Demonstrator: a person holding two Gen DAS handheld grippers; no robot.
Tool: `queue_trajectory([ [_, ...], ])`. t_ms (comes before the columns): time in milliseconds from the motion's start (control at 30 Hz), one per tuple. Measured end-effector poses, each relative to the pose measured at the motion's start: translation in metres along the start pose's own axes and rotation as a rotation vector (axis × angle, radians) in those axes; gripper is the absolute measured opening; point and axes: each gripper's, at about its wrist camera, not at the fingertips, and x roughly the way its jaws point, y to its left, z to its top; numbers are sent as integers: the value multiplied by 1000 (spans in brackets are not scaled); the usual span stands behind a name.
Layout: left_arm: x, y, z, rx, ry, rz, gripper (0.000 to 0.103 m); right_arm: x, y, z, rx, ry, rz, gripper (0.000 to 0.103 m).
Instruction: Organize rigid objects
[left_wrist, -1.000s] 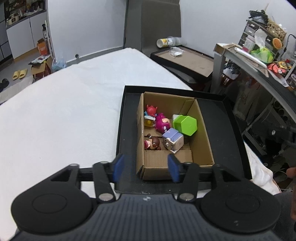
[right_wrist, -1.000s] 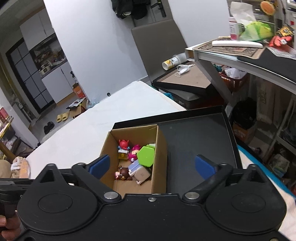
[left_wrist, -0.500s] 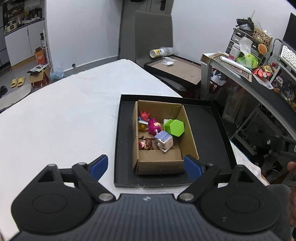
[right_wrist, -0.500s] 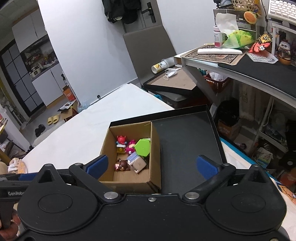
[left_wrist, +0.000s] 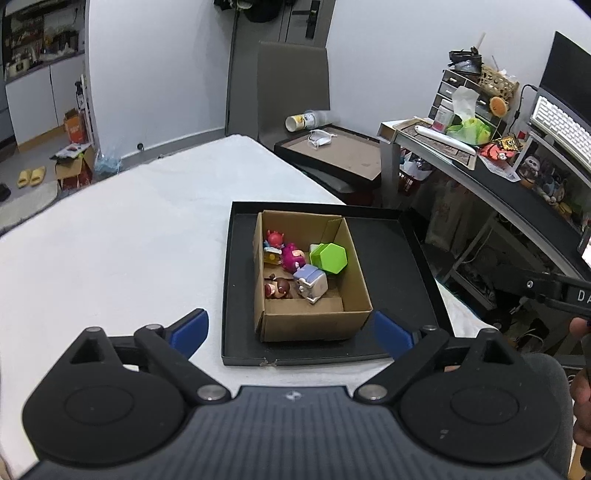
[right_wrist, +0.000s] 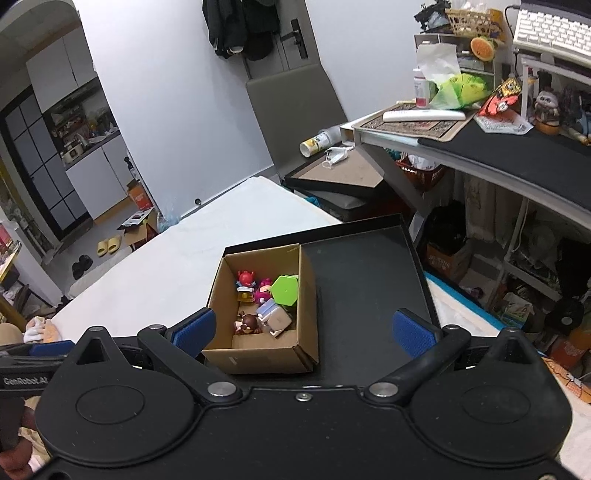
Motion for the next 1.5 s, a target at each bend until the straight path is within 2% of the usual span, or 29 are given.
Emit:
queue_trajectory([
  [300,-22,-10,-10,37,-24,11,97,-21,3,-5,-10,-23,-30,103],
  [800,-49,-20,-22,51,-57,21,97,-51,8,-14,-37,-63,1,103],
  [1500,-63,-19,-32,46,-65,39,97,-59,21,-27,-85,-52,-23,103],
])
